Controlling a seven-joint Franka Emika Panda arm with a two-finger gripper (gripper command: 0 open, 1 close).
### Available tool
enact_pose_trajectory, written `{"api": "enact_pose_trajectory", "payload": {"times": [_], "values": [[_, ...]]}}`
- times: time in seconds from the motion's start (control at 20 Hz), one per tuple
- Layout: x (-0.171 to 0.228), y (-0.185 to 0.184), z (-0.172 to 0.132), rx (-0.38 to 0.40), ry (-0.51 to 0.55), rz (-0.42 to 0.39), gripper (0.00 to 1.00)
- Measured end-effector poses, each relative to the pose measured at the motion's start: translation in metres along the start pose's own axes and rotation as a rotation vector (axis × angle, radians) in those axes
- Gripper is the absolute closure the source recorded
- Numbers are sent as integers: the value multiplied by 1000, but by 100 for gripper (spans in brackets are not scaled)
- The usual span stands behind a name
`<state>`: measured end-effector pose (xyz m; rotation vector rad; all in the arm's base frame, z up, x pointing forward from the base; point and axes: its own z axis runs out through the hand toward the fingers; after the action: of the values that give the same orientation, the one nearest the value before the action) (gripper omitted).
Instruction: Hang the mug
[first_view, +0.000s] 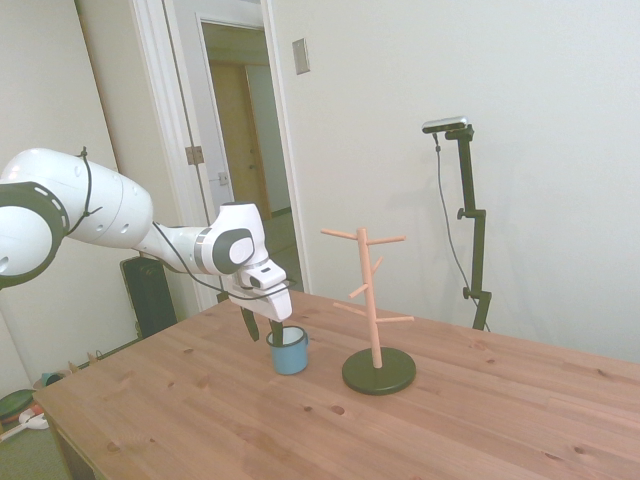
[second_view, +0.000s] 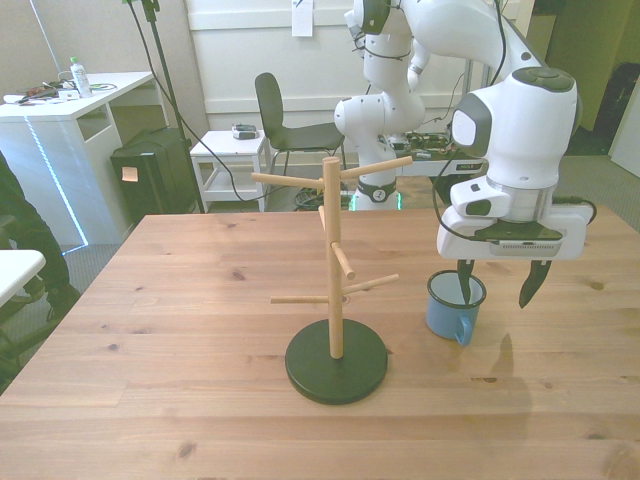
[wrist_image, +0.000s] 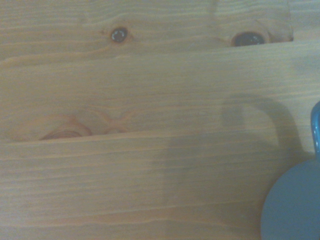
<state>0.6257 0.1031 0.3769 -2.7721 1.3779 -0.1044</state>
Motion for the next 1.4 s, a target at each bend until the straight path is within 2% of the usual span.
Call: {"api": "enact_pose_trajectory", "payload": {"times": [0.7, 1.4], "values": [[7, 26, 8, -19, 25, -6, 100], [19, 32, 4, -6, 38, 15, 100]]}}
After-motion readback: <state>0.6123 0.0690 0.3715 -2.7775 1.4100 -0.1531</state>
